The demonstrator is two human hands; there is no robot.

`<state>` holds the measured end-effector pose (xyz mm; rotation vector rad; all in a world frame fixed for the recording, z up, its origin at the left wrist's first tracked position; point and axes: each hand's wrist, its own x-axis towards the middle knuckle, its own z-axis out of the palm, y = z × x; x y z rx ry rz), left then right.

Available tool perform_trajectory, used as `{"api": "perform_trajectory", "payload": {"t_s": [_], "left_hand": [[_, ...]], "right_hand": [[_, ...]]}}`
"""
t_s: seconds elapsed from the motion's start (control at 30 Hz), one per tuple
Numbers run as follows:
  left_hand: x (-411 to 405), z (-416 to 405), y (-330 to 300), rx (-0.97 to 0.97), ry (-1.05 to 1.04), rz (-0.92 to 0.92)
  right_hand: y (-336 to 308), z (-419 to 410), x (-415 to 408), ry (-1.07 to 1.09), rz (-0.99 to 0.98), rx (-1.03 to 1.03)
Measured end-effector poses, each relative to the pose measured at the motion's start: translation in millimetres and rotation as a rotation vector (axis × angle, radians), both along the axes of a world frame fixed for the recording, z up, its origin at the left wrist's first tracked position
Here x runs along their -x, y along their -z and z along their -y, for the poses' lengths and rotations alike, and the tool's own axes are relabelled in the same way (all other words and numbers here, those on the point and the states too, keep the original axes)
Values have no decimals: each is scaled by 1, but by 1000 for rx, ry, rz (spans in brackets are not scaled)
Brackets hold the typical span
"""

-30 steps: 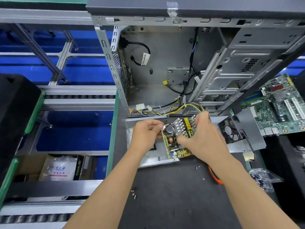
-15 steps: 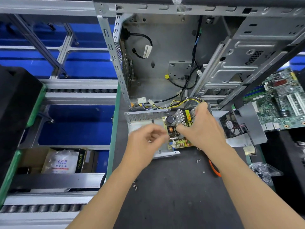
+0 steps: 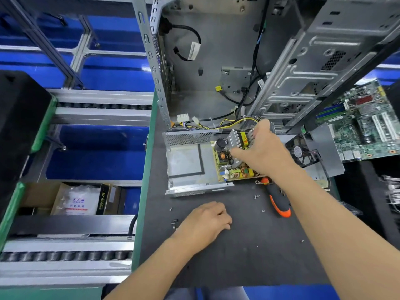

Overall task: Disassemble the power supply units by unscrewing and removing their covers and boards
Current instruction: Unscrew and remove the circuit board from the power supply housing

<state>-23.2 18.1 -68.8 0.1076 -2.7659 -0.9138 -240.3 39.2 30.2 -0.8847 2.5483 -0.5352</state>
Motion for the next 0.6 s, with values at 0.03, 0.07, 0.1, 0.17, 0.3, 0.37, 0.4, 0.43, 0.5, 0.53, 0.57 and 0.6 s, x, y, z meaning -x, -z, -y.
{"api": "perform_trajectory", "payload": {"t_s": [0.03, 0.07, 0.1, 0.17, 0.3, 0.37, 0.4, 0.43, 0.5, 0.53, 0.57, 0.6], "left_hand": [[0, 0, 1, 8, -16, -15], [-2, 0, 2, 24, -33, -38], [-5, 0, 1, 60, -58, -79], [-9, 4, -3, 156, -140, -225], [-19, 31, -21, 279, -507, -396], [-20, 49, -27, 375, -566, -238], [-20, 56, -29, 382, -534, -163], [-21, 60, -30, 385, -489, -121], [-24, 64, -30, 429, -422, -105], [-26, 66, -30, 451, -410, -99], [-28, 70, -31, 463, -415, -96], [-31, 75, -32, 473, -434, -98]], "right_hand": [[0, 0, 0, 1, -3, -4], [0, 0, 0, 2, -5, -7], [0, 0, 0, 2, -5, -9], [1, 0, 0, 4, -10, -9], [3, 0, 1, 16, -11, 7], [4, 1, 1, 17, -7, 8], [4, 2, 1, 16, -7, 9], [4, 2, 1, 15, -8, 11], [4, 1, 0, 20, -7, 15], [4, 1, 0, 25, -4, 19], [5, 1, 0, 31, 0, 21], [5, 1, 0, 36, 2, 17]]}}
